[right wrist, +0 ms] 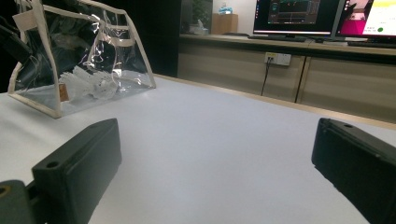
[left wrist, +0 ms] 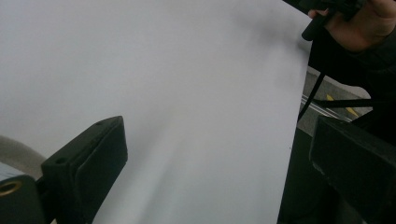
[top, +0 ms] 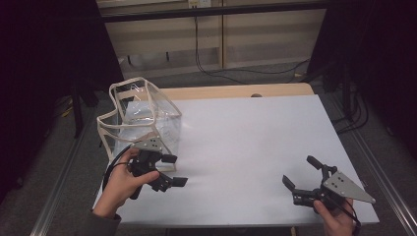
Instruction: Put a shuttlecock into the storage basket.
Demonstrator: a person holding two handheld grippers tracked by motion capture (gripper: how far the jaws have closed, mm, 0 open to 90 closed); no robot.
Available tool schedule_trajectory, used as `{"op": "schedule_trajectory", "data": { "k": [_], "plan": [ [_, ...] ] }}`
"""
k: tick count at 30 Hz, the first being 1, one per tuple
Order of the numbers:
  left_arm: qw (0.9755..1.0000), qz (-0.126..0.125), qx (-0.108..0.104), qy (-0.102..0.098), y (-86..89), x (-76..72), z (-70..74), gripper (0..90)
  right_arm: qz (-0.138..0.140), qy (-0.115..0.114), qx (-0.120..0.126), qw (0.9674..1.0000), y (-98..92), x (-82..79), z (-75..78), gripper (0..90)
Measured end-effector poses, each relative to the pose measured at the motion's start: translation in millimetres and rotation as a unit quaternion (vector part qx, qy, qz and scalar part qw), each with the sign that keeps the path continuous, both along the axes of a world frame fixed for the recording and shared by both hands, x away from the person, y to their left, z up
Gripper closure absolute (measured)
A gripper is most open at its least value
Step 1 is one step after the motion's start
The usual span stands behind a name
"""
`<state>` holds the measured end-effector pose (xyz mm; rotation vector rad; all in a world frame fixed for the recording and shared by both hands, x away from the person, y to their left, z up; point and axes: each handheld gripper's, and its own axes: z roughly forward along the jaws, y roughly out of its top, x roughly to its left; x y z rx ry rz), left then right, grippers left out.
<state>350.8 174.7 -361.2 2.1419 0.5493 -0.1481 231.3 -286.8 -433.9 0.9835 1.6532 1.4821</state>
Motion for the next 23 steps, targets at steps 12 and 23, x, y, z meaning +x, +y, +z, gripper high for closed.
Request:
{"op": "schedule_trajectory", "data": {
  "k": [12,23],
  "plan": [
    [1.0000,0.007,0.005,-0.002,0.5,0.6,-12.3,4.2,-0.001,0.000,0.001,1.0000,-0.6,0.1,0.0,1.6],
    [0.9992,0.019,-0.034,-0.005,3.7,-2.4,-25.3,4.2,-0.001,0.000,0.001,1.0000,-0.4,0.1,-0.5,1.6]
  ]
}}
